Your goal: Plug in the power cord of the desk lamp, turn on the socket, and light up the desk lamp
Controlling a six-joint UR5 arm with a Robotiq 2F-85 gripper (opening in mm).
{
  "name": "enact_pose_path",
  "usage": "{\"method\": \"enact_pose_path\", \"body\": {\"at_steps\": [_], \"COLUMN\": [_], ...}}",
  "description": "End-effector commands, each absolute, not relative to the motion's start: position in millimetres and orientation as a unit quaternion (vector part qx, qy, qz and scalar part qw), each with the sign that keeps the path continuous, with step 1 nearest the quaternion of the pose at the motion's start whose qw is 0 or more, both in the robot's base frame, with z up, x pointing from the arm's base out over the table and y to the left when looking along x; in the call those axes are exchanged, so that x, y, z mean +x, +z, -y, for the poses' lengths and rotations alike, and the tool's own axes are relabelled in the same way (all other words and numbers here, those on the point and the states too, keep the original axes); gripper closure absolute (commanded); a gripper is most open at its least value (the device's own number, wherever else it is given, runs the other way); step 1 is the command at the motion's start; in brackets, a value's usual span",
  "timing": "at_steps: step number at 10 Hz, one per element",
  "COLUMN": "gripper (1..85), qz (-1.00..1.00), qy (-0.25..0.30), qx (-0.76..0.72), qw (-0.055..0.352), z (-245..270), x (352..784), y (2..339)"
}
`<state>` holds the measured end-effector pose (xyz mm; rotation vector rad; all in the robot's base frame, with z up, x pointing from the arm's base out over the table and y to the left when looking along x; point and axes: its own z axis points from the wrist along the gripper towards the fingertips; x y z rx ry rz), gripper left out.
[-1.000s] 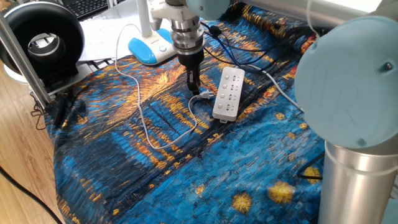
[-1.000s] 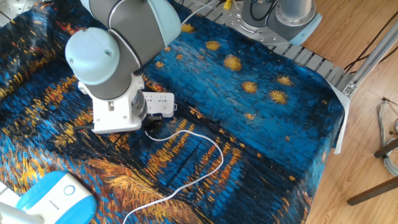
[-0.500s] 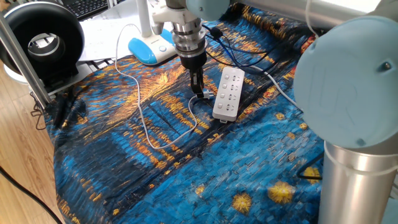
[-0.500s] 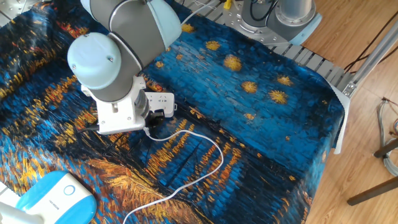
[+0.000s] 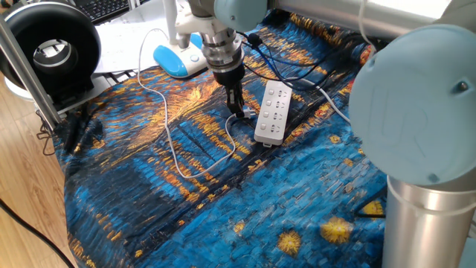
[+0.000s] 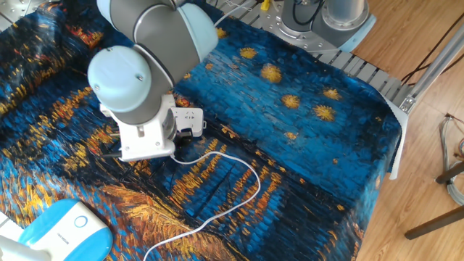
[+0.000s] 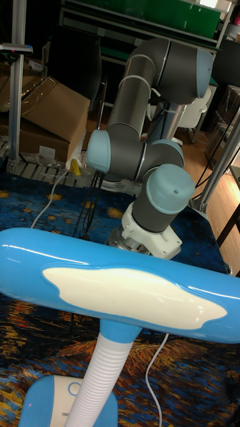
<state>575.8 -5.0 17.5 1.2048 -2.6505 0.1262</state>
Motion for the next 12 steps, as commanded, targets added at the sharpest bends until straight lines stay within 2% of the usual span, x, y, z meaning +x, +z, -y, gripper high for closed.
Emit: {"method": "enact_pose_path", "body": {"at_steps": [1,5,6,9,10,11,12], "gripper": [44.7,44.7,44.7,43.7,42.7,45.3,46.3], "qz": [0.904,0.899,0.894,0.892,0.893,0.888,0.879], "qy": [0.056,0.061,0.082,0.084,0.080,0.102,0.101], "qx": [0.408,0.411,0.417,0.420,0.416,0.416,0.426], "qw": [0.118,0.140,0.141,0.142,0.152,0.168,0.187], "z": [-1.1,4.4,15.8,17.8,17.0,30.6,34.8], "x": [573.2,565.0,569.4,570.0,564.5,562.1,554.7], "y": [14.7,25.3,33.9,40.3,44.7,49.6,52.9]}}
